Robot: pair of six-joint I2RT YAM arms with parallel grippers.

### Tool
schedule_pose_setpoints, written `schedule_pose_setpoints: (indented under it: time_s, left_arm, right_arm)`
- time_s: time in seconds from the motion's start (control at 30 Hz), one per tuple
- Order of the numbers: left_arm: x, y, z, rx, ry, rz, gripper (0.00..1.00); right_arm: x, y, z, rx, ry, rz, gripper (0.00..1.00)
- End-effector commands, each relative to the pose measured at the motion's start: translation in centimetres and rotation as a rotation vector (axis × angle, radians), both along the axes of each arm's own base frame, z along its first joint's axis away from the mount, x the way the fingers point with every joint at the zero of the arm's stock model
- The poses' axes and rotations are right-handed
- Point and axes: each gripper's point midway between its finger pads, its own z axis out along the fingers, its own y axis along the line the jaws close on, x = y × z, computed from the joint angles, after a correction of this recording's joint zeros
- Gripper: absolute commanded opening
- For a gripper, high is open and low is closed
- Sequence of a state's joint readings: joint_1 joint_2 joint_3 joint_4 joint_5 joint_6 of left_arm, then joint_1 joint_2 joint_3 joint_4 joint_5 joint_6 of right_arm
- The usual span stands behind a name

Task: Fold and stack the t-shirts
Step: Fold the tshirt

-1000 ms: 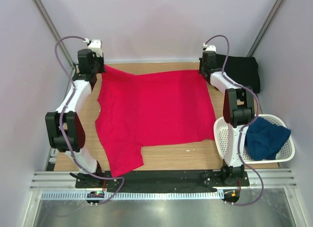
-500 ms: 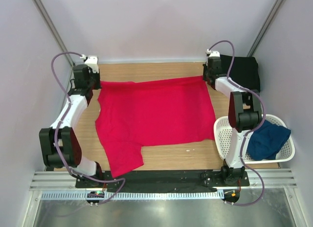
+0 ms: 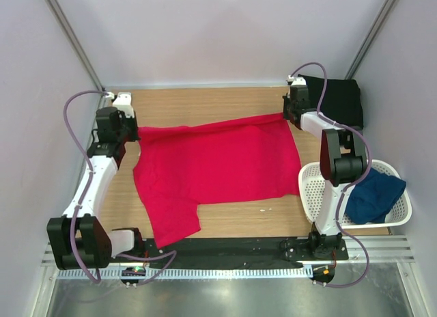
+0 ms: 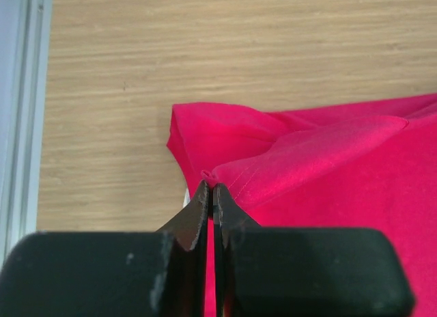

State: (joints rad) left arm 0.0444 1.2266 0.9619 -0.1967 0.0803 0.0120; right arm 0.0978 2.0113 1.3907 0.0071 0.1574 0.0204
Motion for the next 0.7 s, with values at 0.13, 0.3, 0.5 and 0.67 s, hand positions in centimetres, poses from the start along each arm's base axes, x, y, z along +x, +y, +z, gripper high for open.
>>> schedule_pose_setpoints:
  time_s: [0.13, 0.3, 0.5, 0.67]
  left_arm:
    - [-2.4, -0.9, -2.4, -0.065, 0.079, 0.021, 0.0]
    - [-3.7, -2.5, -4.7, -0.092, 0.15, 0.024, 0.0]
    - [-5.2, -2.4, -6.1, -0.097, 0.189, 0.046, 0.0]
    - [-6.1, -2.5, -6.8, -0.107, 0.217, 0.063, 0.0]
  right_arm:
    - [-0.7, -0.9, 3.6, -0.003, -0.084, -0.043, 0.01]
    - [-1.7, -1.1, 3.2, -0.009, -0.051, -0.044, 0.01]
    - [-2.6, -0.7, 1.5, -0.011, 0.013, -0.012, 0.01]
    - [-3.2, -0.9, 0.9, -0.015, 0.031, -0.019, 0.01]
